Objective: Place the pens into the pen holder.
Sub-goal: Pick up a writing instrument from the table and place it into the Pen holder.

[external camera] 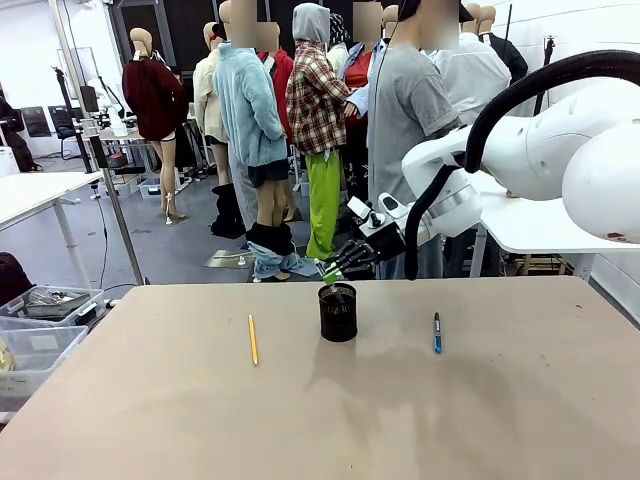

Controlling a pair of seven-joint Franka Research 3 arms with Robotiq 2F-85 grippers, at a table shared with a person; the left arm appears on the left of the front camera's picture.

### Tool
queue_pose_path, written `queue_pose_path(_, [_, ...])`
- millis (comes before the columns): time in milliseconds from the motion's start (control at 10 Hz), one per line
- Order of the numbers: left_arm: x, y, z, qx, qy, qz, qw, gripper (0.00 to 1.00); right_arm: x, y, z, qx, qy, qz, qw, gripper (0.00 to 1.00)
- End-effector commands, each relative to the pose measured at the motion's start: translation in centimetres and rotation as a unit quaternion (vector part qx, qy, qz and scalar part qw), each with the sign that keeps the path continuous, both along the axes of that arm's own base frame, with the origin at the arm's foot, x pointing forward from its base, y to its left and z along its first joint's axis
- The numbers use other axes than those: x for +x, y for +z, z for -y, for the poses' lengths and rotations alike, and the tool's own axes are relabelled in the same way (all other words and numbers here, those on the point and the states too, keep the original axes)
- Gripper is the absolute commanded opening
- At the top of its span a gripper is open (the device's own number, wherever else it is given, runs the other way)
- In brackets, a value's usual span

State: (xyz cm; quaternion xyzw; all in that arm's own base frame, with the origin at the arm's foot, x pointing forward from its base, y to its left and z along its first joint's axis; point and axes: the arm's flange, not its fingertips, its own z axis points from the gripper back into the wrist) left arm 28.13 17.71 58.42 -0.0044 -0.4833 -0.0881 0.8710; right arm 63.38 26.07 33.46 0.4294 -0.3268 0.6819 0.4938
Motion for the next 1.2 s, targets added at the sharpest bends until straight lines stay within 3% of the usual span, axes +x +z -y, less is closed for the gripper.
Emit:
queue_pose_path(0, [0.1,0.0,0.0,-0.004,0.010,0.003,1.000,1.00,0.2,0.8,0.5,-0.011,-0.003,-0.011,1.000,0.46])
queue_pose_path(200, [0.1,0.0,0.0,-0.004,0.010,0.003,1.000,1.00,-0.4,1.6,1.5,-0.016,-0.007,-0.006,1.000,0.80])
queue_pose_path(500, [0.1,0.0,0.0,-0.004,0.010,0.003,1.000,1.00,-3.3,5.4,7.0,-0.053,-0.090,0.039,0.994,0.80])
queue_pose_path(800, [0.1,0.0,0.0,-0.004,0.010,0.003,1.000,1.00,-7.3,8.9,11.9,-0.172,-0.212,0.024,0.962,0.80])
queue_pose_path(1100, [0.1,0.0,0.0,-0.004,0.010,0.003,1.000,1.00,-8.3,10.1,13.5,-0.261,-0.279,0.012,0.924,0.80])
